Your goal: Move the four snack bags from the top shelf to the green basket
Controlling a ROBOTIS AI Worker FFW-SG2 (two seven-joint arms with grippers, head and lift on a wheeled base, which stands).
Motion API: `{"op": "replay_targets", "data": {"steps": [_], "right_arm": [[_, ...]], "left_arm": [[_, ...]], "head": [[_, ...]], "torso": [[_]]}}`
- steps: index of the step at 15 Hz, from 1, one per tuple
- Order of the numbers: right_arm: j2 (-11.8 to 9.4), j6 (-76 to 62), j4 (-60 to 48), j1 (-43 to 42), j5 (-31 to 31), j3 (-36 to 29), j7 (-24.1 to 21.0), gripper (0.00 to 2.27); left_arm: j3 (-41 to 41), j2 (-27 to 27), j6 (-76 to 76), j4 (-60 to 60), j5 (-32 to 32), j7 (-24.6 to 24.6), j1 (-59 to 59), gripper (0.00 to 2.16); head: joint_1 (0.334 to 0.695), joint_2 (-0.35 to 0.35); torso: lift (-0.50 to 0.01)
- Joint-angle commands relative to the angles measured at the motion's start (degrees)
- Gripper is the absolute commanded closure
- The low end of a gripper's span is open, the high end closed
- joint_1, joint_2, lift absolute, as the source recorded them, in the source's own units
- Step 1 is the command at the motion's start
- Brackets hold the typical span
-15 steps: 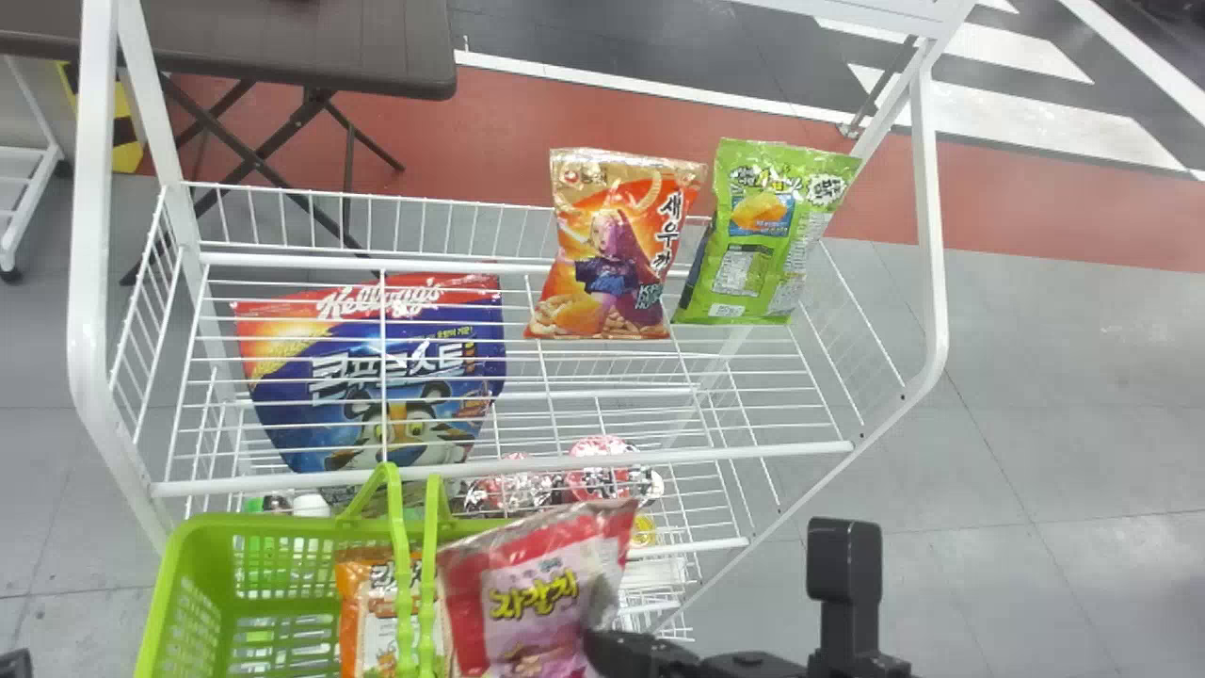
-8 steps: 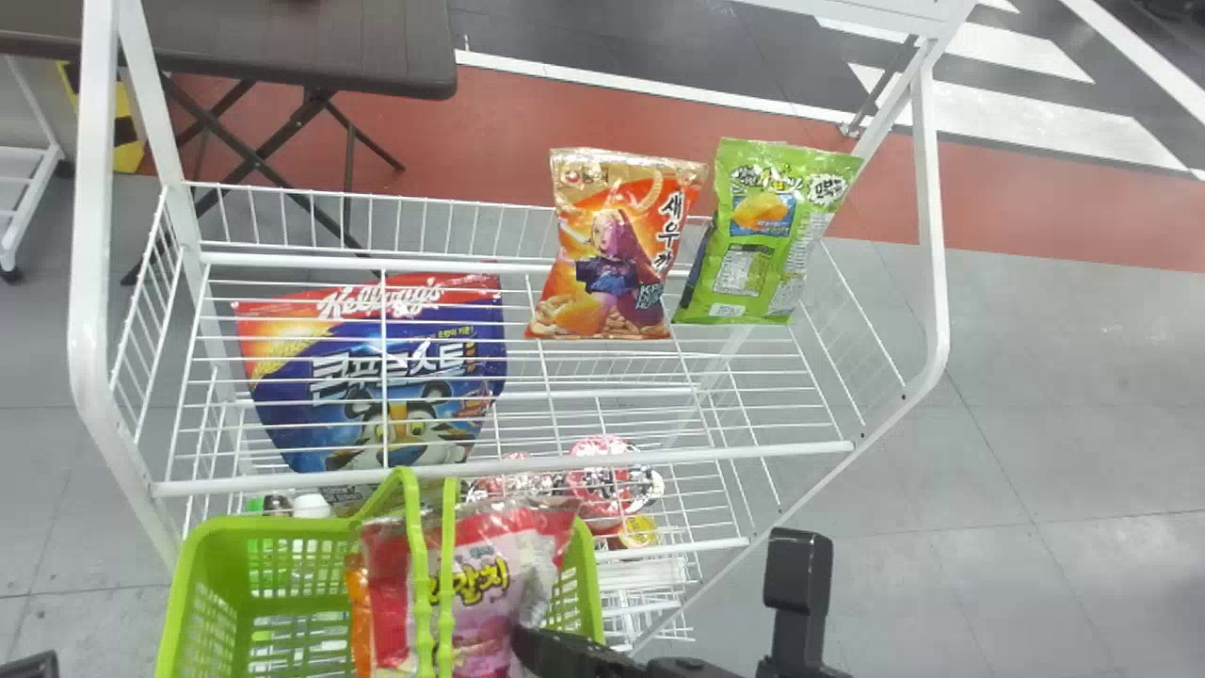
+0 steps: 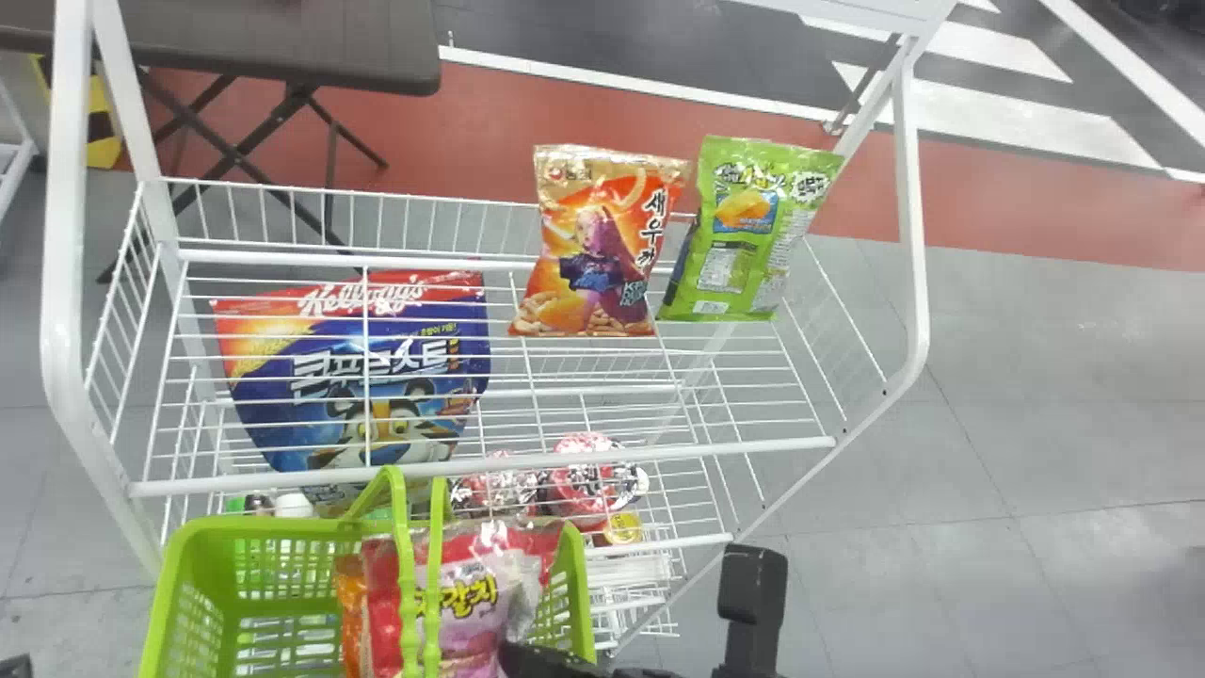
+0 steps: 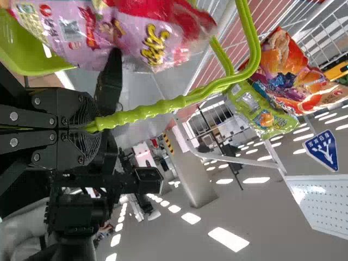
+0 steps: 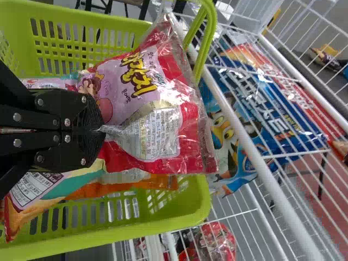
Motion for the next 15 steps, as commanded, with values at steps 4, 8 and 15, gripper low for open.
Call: {"op": "replay_targets", "data": {"steps": [4,8,15], "right_arm": [[-0.93,8.39,0.61,-2.41,5.64,3.88,-2.97,2.0],[-0.84,7.33,-0.53,-1.88,3.44,2.48,0.37,0.0],[-0.14,-12.53,-0.71,-1.0,1.25,-2.71,5.29,0.06]], "left_arm": [[-0.02,-0.09,0.0,-1.04,-0.11,0.09,0.68,1.43],[-0.02,0.0,0.0,-1.65,-0.2,0.09,1.03,1.43],[-0.02,-0.09,0.0,-1.48,-0.55,0.09,1.03,1.43]], "head": [[0.695,-0.35],[0.695,-0.35],[0.695,-0.35]], "torso": [[0.0],[0.0],[0.0]]}}
